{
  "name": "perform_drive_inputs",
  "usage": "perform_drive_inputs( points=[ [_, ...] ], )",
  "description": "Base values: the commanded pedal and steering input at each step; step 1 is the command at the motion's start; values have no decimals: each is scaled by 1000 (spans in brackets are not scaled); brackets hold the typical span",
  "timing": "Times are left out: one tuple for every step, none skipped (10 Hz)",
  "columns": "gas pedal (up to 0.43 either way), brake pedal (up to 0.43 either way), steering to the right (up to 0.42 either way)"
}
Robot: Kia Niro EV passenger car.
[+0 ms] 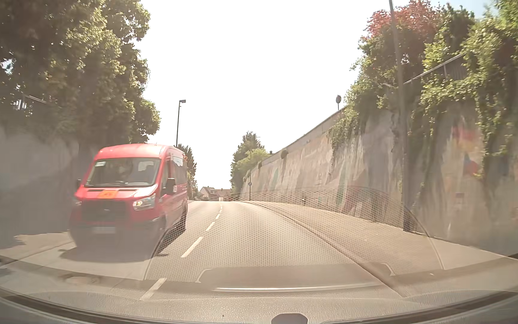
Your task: Follow the waypoints while adhering to traffic rules and regulations
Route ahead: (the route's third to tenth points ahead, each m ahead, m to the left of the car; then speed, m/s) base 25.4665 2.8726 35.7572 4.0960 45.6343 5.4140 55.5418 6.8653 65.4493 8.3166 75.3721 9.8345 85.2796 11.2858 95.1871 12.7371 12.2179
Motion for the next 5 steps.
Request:
perform_drive_inputs(
  points=[
    [299,0,-16],
    [299,0,-16],
    [299,0,-15],
    [299,0,-16],
    [299,0,-16]
  ],
)
